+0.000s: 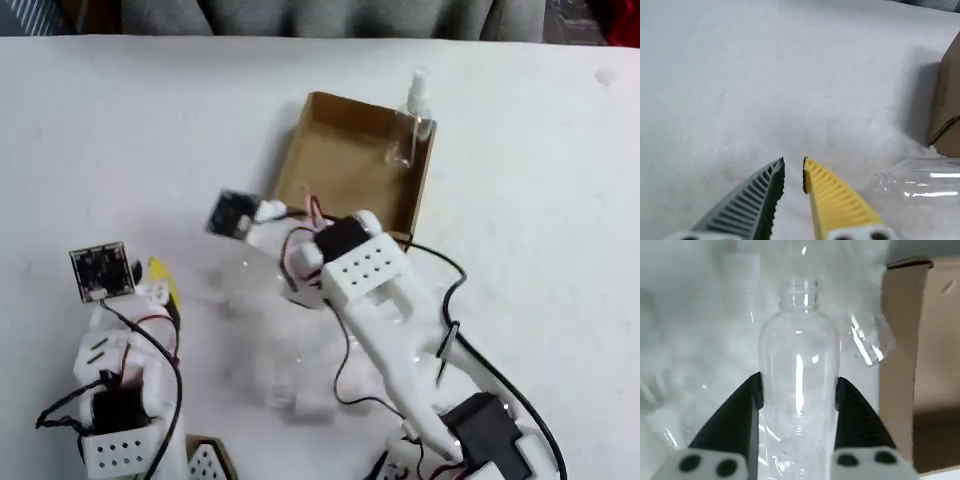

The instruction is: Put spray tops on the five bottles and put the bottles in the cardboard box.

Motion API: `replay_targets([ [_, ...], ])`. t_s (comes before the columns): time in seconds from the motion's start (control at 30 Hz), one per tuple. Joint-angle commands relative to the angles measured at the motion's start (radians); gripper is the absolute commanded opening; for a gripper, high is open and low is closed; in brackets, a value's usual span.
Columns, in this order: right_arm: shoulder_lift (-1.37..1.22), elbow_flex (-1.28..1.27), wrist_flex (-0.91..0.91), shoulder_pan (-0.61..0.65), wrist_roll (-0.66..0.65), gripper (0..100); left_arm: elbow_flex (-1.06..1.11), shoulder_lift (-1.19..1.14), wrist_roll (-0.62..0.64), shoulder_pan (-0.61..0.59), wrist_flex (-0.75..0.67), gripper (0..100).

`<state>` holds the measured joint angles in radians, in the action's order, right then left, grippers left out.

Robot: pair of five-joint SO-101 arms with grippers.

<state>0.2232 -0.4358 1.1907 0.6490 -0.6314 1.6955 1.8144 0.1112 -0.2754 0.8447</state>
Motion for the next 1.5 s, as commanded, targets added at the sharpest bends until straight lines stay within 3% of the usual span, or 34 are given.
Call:
replay_targets([
  [0.0, 0.042, 0.091, -0.039, 0.105, 0.443, 1.7, -0.023, 0.013, 0.051, -0.064, -0.025, 7],
  [0.1, 0.021, 0.075, -0.105, 0.171, 0.64, 1.8, -0.037, 0.013, 0.087, -0.119, -0.025, 7],
  [0.23, -0.051, 0.061, -0.208, 0.228, 0.799, 1.8, -0.066, 0.013, 0.144, -0.182, -0.025, 7],
  [0.6, -0.24, 0.066, -0.542, 0.297, 1.014, 1.8, -0.117, 0.008, 0.249, -0.328, -0.037, 7],
  [0.8, -0.291, 0.066, -0.619, 0.332, 1.016, 6.2, -0.181, -0.079, 0.25, -0.328, -0.011, 7],
  [1.03, -0.283, 0.066, -0.622, 0.332, 1.014, 24.5, -0.377, -0.532, 0.25, -0.328, -0.083, 7],
  [1.17, -0.268, 0.078, -0.605, 0.332, 1.014, 29.6, -0.516, -0.779, 0.25, -0.328, -0.072, 7],
  [1.33, -0.191, 0.135, -0.453, 0.328, 0.999, 29.8, -0.641, -0.891, 0.25, -0.323, 0.011, 7],
  [1.47, -0.113, 0.17, -0.262, 0.326, 0.812, 27.6, -0.729, -0.891, 0.245, -0.286, 0.166, 7],
])
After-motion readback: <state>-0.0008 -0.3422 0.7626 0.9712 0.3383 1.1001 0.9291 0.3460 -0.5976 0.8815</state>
